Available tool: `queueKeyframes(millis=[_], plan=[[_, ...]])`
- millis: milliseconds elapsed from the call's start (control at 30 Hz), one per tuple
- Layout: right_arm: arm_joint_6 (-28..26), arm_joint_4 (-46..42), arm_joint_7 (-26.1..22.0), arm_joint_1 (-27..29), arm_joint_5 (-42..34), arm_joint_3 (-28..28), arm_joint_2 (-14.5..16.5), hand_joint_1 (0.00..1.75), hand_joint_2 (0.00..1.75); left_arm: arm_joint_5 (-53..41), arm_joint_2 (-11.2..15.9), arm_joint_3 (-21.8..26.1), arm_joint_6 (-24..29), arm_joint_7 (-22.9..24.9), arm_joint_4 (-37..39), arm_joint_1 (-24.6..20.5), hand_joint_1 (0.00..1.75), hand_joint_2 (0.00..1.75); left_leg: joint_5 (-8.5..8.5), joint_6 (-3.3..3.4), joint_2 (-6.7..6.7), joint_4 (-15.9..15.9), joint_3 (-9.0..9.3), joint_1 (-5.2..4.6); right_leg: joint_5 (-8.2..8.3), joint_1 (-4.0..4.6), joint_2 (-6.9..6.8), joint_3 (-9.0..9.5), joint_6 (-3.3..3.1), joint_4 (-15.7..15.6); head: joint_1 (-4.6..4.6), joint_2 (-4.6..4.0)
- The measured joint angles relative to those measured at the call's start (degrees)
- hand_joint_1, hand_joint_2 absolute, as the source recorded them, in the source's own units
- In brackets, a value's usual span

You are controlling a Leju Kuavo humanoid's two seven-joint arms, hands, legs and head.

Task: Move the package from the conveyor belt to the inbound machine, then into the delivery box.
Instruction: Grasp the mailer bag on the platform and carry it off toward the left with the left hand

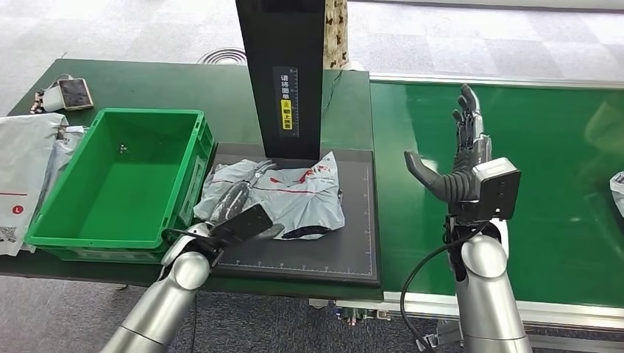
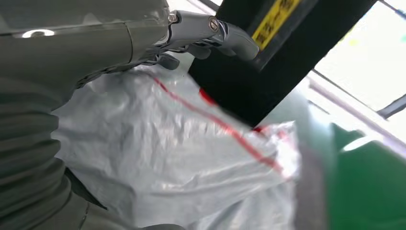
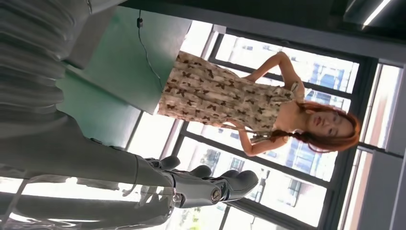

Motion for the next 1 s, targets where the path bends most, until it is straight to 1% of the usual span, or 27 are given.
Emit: queueKeyframes(millis=[100, 167, 200, 300, 333, 633, 767, 1000], plan=[[0.0, -0.6, 0.0, 0.9, 0.8, -1.1, 0.7, 0.00, 1.75, -6.5, -0.4, -2.6, 1.0, 3.7, 3.8, -1.9, 0.00, 1.75, 0.00, 0.00, 0.01, 0.0, 0.00, 0.00, 0.00, -0.01, 0.00, 0.00, 0.00, 0.0, 0.00, 0.00], [0.0, -0.7, 0.0, 1.3, 1.4, -1.9, 1.4, 0.00, 1.75, -9.7, -0.8, -4.0, 0.7, 5.6, 6.8, -3.1, 0.00, 1.75, 0.00, 0.00, 0.01, 0.0, 0.00, 0.00, 0.00, -0.01, 0.00, 0.01, 0.00, 0.0, 0.01, 0.00], [0.0, -0.7, 0.0, 1.5, 1.6, -2.2, 1.8, 0.00, 1.75, -10.7, -1.1, -4.4, 0.4, 6.2, 8.2, -3.6, 0.05, 1.75, 0.00, 0.00, 0.01, 0.0, 0.00, 0.00, 0.00, -0.01, 0.00, 0.01, 0.00, 0.0, 0.00, 0.00], [0.0, -0.7, 0.0, 1.7, 1.9, -3.1, 2.7, 0.00, 1.75, -12.3, -1.9, -5.1, -0.5, 7.3, 12.0, -4.5, 0.35, 1.75, 0.00, 0.00, 0.01, 0.0, 0.00, -0.01, 0.00, -0.02, 0.01, 0.01, 0.00, 0.0, 0.01, 0.00], [0.0, -0.7, 0.0, 1.7, 2.0, -3.4, 3.0, 0.00, 1.75, -12.7, -2.1, -5.2, -0.6, 7.5, 13.0, -4.8, 0.40, 1.75, 0.00, 0.00, 0.02, 0.0, 0.00, -0.01, 0.00, -0.02, 0.00, 0.01, 0.00, 0.0, 0.01, 0.00], [0.0, -0.7, 0.1, 1.8, 2.2, -4.9, 4.1, 0.00, 1.75, -13.6, -3.0, -5.3, -0.4, 8.3, 16.5, -6.2, 0.40, 1.75, 0.00, 0.00, 0.01, 0.0, 0.03, 0.00, 0.00, -0.01, -0.01, 0.05, 0.00, 0.0, 0.01, 0.00], [0.0, -0.7, 0.2, 1.8, 2.2, -5.1, 4.2, 0.00, 1.75, -13.6, -3.1, -5.3, -0.4, 8.3, 17.0, -6.6, 1.75, 1.75, 0.00, 0.00, 0.00, 0.0, 0.05, -0.01, 0.00, -0.01, -0.01, 0.08, 0.00, 0.0, 0.01, 0.00], [0.1, -1.2, 0.6, 2.4, 2.4, -5.5, 4.3, 0.00, 1.75, -15.3, -3.2, -4.8, 0.1, 8.4, 16.8, -6.8, 1.75, 1.75, 0.00, 0.01, 0.00, 0.0, 0.11, -0.01, 0.00, -0.01, -0.02, 0.16, 0.01, 0.0, 0.01, 0.00]])
